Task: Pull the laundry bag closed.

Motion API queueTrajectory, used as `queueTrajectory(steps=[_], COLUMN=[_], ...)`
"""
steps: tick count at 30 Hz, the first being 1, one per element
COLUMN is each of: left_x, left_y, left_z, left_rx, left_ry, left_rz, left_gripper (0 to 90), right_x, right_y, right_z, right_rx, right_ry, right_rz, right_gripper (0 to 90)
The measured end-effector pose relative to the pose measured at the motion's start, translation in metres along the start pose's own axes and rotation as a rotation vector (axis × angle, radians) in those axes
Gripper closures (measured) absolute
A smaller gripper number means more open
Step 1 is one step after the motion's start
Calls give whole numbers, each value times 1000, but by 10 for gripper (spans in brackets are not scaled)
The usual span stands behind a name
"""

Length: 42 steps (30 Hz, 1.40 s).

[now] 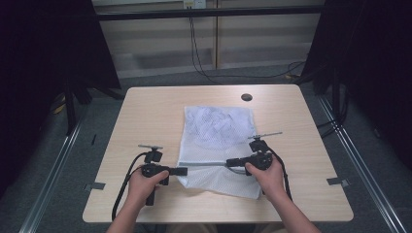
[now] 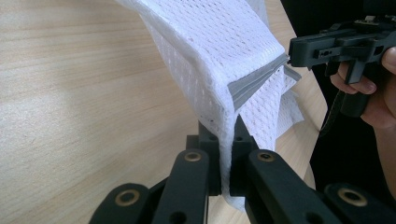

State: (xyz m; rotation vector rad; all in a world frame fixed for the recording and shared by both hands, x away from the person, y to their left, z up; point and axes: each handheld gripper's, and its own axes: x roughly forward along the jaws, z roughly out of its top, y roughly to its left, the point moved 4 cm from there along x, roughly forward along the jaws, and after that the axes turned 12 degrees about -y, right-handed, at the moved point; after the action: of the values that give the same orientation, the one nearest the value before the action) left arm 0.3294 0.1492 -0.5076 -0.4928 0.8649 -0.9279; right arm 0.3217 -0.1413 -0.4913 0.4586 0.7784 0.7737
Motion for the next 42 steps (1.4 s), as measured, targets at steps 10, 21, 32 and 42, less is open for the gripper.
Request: queueTrajectory(steps=[10,21,32,42], left_x=[0,1,-1,-3], left_y=[-1,0,-1,3], left_z=[0,1,1,2], left_rx=[-18,-17,-35,-16], left_ry=[-4,-8,-15,-11], left_rz=[-10,-2,-2,6], left_gripper=[887,886,886,886], right_x=[-4,-7,-11,-16], right_y=[-2,-5,-10,-15], right_z=[3,4,3,4], right_rx=[9,24,34,41], right_ry=[-8,-5,-4,-6], right_rz=[5,8,-1,-9], right_gripper=[870,870,870,870])
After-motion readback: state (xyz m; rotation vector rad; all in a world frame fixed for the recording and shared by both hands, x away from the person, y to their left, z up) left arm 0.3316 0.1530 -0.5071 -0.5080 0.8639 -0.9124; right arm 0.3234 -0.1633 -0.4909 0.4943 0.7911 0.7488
